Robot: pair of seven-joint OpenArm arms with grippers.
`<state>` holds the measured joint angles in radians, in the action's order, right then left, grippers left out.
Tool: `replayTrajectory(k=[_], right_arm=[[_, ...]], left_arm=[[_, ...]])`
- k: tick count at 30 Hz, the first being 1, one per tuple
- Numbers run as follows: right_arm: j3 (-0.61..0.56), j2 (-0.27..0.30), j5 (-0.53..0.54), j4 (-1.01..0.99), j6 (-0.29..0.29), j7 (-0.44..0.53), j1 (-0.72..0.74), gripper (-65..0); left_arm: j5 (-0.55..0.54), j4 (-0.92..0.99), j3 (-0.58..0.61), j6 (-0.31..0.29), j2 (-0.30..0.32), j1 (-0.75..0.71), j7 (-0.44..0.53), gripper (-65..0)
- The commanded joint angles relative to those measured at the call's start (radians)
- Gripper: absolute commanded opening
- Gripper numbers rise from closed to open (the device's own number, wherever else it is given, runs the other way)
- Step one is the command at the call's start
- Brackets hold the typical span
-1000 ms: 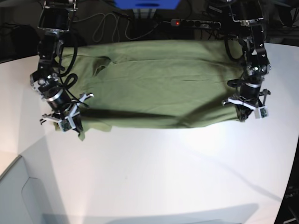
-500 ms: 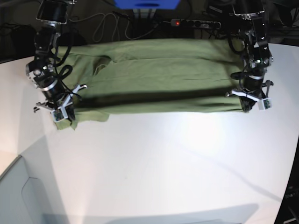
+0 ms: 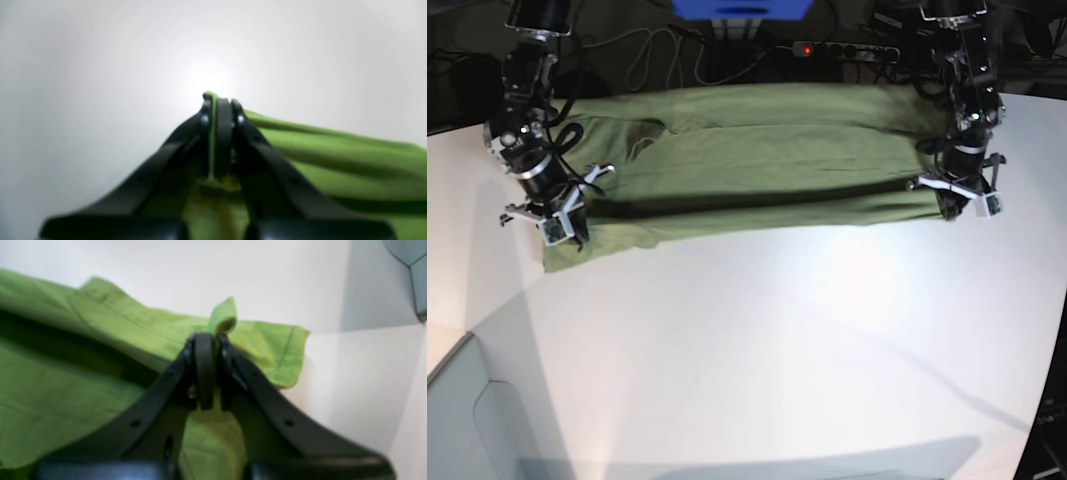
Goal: Fold the T-shirt properly
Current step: 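Lift the hem and fold it toward the collar edge with both grippers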
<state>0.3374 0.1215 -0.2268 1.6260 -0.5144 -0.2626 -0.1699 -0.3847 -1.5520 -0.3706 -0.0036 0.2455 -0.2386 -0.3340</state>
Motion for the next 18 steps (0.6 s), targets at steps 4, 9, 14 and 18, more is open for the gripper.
replayTrajectory(k=[4,9,14,18], right_arm=[[0.006,0.011,0.011,0.013,-0.003,0.024,0.0,-64.9],[0.039,0.008,0.011,0.012,-0.003,0.024,-0.006,-64.9],[0.039,0.011,0.011,0.012,-0.003,0.024,-0.009,-64.9],[0.047,0.011,0.011,0.013,-0.003,0.024,-0.03,-64.9]], left_arm=[[0.0,-0.015,-0.009,0.004,0.013,0.008,0.026,-65.0],[0.0,-0.015,-0.012,0.004,0.015,0.005,0.026,-65.0],[0.0,-0.028,-0.012,0.004,0.013,-0.028,0.026,-65.0],[0.0,-0.02,-0.012,0.004,0.013,-0.032,0.026,-65.0]])
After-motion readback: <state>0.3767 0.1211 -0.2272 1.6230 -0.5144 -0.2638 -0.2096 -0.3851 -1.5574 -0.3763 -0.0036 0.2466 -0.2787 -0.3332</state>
